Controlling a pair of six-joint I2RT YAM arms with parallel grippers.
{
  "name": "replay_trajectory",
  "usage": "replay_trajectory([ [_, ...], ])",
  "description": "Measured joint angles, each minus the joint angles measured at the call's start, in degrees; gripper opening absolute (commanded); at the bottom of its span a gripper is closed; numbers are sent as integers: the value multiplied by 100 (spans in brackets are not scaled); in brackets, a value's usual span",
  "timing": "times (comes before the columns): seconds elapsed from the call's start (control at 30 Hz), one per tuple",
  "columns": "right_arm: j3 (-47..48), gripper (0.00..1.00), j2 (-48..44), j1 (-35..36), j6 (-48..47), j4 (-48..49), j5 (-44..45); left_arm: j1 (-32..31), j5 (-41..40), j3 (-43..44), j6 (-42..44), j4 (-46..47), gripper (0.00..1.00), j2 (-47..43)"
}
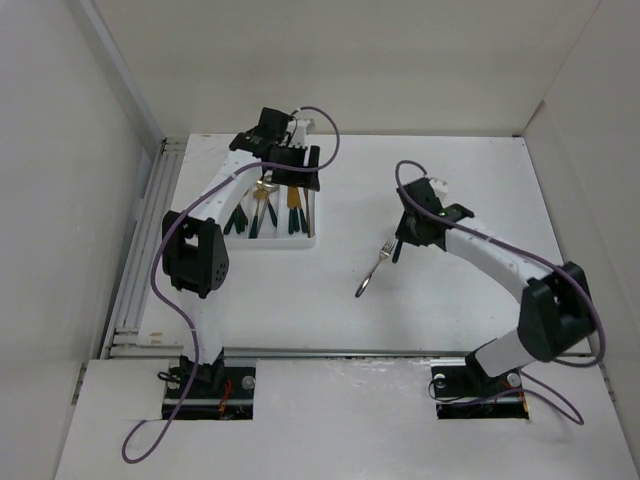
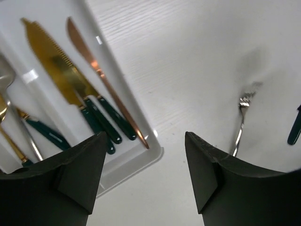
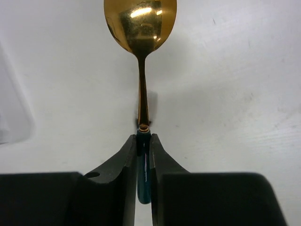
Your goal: Sort the eating utensils into containers
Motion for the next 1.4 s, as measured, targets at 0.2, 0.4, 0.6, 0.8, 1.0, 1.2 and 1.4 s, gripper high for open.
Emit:
replay_trajectory([
  [0.2, 450, 0, -949, 52, -4, 802, 13, -533, 1169, 782, 748, -398, 79, -11],
  [0.4, 1108, 0, -625, 354, 105, 1602, -385, -828, 2164, 1165, 1239, -577, 82, -205],
  [0.6, 1495, 0, -380, 472, 289, 1840, -710, -1021, 2588, 1141, 1458, -758, 78, -413],
  [0.8, 1661, 0, -282, 590, 409, 1965, -929, -1054, 2542, 973, 1386, -774, 54, -420],
  [1.0, 1663, 0, -179, 656, 525, 2009, -1091, -1005, 2221, 964, 1246, -772, 4, -409],
  [1.2, 1683, 14, -66, 656, 560, 2098, -1176, -848, 2153, 857, 1036, -721, 0, -396],
  [1.4, 1670, 51, 149, 638, 601, 2050, -1357, -479, 1410, 264, 767, -518, 0, -404],
])
